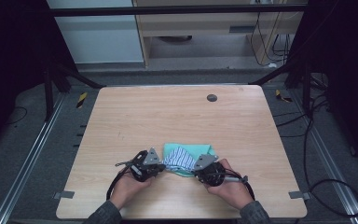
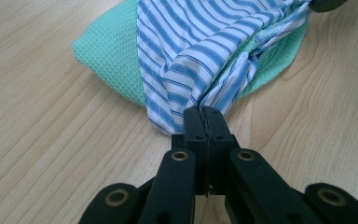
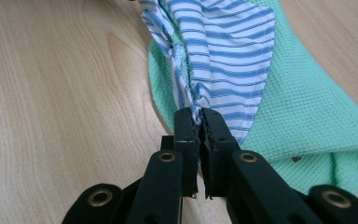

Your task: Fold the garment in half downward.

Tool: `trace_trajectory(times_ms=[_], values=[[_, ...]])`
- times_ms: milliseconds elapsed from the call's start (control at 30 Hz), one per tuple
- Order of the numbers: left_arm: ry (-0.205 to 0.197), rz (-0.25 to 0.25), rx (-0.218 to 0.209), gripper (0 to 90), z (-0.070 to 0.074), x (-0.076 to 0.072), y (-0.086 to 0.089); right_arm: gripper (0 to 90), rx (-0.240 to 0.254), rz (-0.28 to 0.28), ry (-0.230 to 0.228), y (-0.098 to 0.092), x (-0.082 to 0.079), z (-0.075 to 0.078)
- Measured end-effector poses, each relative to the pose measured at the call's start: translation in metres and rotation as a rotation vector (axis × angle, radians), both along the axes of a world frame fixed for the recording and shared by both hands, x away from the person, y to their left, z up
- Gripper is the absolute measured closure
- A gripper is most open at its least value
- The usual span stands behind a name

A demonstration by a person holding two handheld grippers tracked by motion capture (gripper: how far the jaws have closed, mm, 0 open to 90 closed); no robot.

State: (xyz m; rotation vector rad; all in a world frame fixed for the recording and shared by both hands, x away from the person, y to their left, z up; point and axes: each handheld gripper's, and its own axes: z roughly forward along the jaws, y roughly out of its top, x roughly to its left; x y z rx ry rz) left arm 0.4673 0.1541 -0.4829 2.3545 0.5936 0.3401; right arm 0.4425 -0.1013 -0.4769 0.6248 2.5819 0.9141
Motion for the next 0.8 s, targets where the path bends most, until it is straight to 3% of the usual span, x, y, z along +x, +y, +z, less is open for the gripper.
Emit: trace_trajectory(times_ms=[433, 533, 567, 600, 633, 667, 767, 800], values=[[0.018, -0.021, 0.001, 90.0, -0.003, -0.01, 0.002, 85.5, -0.032, 0.014, 0.012, -0.001, -0.005, -0.002], [0.01, -0.018, -0.009, 89.3, -0.002, -0.014, 0.002, 81.9, -0.027, 0.009, 0.019, -0.002, -0.006, -0.002], [0.004, -0.011, -0.013, 83.9, 0.0, -0.016, 0.003, 76.7, -0.024, -0.001, 0.019, -0.002, -0.007, -0.001], [0.003, -0.004, -0.031, 72.5, 0.002, -0.019, 0.005, 66.2, -0.001, -0.013, 0.011, -0.005, -0.012, 0.003], [0.003, -0.003, -0.047, 69.4, 0.004, -0.021, 0.006, 66.2, -0.001, -0.013, 0.011, -0.005, -0.012, 0.003], [-0.009, 0.008, -0.07, 64.7, 0.008, -0.027, 0.009, 54.3, 0.027, -0.03, 0.007, -0.01, -0.017, 0.008], [-0.015, 0.026, -0.088, 52.4, 0.013, -0.029, 0.013, 46.1, 0.051, -0.049, 0.008, -0.015, -0.022, 0.011], [-0.019, 0.027, -0.095, 48.2, 0.015, -0.029, 0.013, 37.8, 0.052, -0.069, -0.01, -0.021, -0.026, 0.011]])
